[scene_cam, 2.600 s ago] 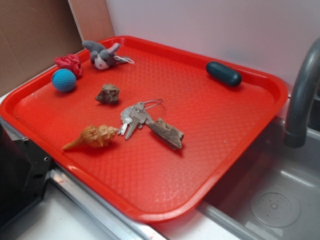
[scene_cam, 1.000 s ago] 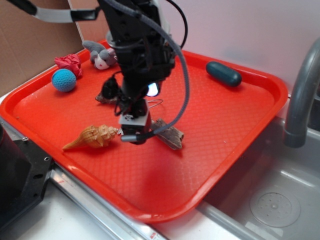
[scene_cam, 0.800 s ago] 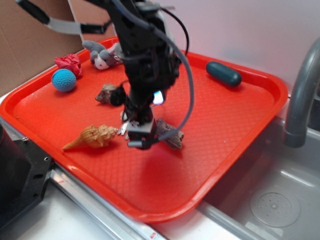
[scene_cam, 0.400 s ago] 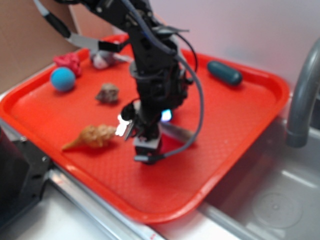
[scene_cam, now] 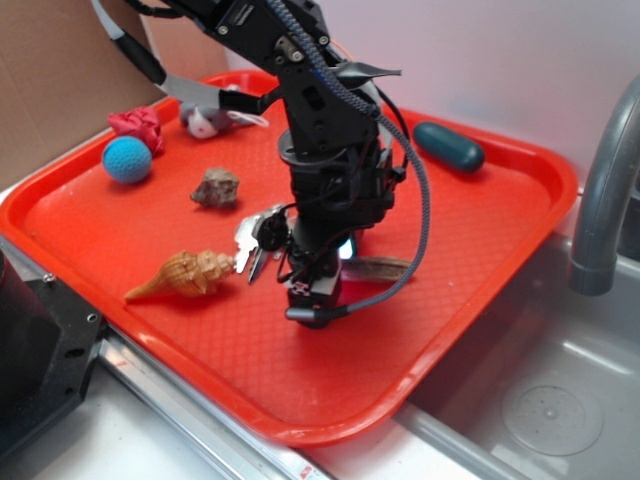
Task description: Grab the wood chip.
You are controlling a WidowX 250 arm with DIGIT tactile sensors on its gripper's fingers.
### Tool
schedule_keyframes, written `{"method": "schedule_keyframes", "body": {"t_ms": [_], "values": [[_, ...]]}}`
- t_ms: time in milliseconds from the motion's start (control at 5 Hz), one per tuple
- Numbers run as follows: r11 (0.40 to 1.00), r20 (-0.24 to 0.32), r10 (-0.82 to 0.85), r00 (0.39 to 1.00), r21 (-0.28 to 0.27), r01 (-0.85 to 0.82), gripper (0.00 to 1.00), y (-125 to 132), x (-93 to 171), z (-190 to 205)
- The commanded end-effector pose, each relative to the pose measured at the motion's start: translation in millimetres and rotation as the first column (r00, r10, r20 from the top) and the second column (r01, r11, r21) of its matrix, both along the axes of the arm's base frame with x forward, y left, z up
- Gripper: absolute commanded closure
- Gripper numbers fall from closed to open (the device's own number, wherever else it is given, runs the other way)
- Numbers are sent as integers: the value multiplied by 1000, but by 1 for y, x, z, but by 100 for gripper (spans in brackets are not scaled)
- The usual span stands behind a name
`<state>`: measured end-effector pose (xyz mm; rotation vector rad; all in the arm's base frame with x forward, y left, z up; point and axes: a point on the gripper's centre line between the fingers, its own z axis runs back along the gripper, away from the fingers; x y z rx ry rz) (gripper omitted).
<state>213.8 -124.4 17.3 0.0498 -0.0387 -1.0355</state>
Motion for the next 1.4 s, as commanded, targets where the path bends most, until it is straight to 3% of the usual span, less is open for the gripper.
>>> {"method": "schedule_keyframes", "body": {"t_ms": [0,200,400,600,800,1000,1200], "values": [[982,-55,191,980,20,-190,100,14,0,0],[904,-82,426,901,0,-427,100,57,3,50],[771,-24,634,773,-57,-634,100,102,-12,98],[589,4,805,594,-127,-798,100,131,-49,145],[449,37,893,449,-156,-880,100,123,-66,190],[401,38,915,401,-174,-899,100,120,-79,212],[405,40,913,405,-192,-894,100,119,-83,221]]}}
